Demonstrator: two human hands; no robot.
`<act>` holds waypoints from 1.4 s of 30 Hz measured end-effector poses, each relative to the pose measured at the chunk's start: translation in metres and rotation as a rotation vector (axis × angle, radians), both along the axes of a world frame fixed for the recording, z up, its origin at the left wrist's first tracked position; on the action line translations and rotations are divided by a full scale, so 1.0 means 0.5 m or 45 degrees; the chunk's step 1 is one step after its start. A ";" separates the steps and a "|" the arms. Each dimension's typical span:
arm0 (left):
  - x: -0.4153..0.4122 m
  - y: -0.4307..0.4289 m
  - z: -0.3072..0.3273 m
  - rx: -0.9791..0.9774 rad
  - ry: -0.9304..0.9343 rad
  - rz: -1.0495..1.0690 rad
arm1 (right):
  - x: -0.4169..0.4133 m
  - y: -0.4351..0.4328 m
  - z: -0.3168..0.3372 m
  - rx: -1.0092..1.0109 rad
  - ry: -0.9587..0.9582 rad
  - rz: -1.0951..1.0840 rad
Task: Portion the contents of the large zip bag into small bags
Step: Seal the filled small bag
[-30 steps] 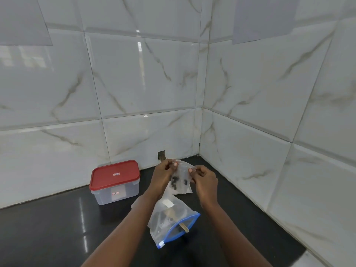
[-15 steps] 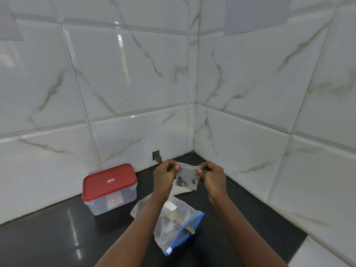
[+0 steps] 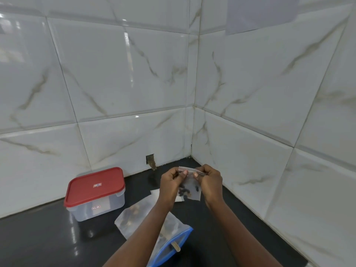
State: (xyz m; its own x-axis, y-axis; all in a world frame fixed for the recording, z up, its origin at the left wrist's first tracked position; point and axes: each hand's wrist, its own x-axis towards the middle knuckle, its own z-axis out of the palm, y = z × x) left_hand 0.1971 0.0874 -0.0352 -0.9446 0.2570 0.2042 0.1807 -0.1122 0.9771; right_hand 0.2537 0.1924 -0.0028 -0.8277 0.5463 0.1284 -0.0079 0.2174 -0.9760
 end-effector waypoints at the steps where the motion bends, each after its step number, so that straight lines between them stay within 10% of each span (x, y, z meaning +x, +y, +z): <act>1: -0.004 0.010 0.001 -0.039 0.024 0.027 | -0.003 0.006 0.002 -0.030 0.020 -0.004; 27: -0.018 0.086 0.002 -0.183 0.079 0.127 | -0.027 0.099 -0.024 0.082 -0.097 -0.024; 42: -0.038 0.137 -0.032 -0.153 -0.210 0.085 | -0.035 0.164 -0.068 -0.296 -0.186 -0.169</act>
